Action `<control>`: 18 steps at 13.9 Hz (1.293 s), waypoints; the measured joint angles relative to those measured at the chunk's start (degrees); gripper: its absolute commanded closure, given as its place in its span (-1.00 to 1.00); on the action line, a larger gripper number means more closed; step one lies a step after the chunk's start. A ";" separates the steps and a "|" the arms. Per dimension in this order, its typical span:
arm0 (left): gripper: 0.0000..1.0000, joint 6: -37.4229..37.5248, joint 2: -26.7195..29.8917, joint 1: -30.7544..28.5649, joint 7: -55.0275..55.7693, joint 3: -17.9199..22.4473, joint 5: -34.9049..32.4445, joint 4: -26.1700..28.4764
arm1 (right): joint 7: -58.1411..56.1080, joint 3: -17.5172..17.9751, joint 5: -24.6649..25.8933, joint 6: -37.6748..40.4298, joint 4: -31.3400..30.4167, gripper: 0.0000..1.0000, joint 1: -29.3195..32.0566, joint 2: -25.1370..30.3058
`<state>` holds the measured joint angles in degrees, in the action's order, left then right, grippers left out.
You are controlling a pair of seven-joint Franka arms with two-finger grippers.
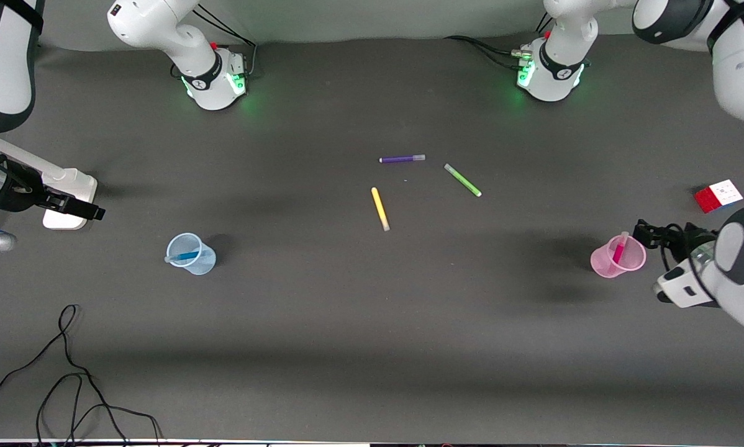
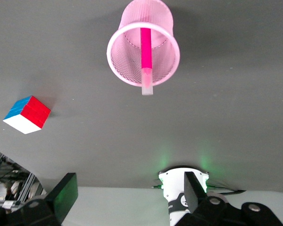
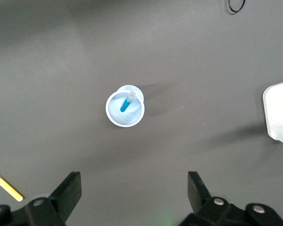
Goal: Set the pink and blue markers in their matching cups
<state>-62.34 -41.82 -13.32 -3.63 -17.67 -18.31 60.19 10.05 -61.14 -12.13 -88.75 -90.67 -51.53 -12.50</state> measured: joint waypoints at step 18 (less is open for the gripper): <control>-1.00 -28.48 40.29 11.29 0.34 14.18 18.22 33.77 | -6.59 55.82 7.43 -2.60 -8.50 -1.00 46.30 17.83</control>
<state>-90.82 -1.52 -2.04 -3.29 -3.49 -0.09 93.96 3.46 -5.32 -4.70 -91.35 -99.18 -5.24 5.34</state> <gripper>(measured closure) 0.000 0.000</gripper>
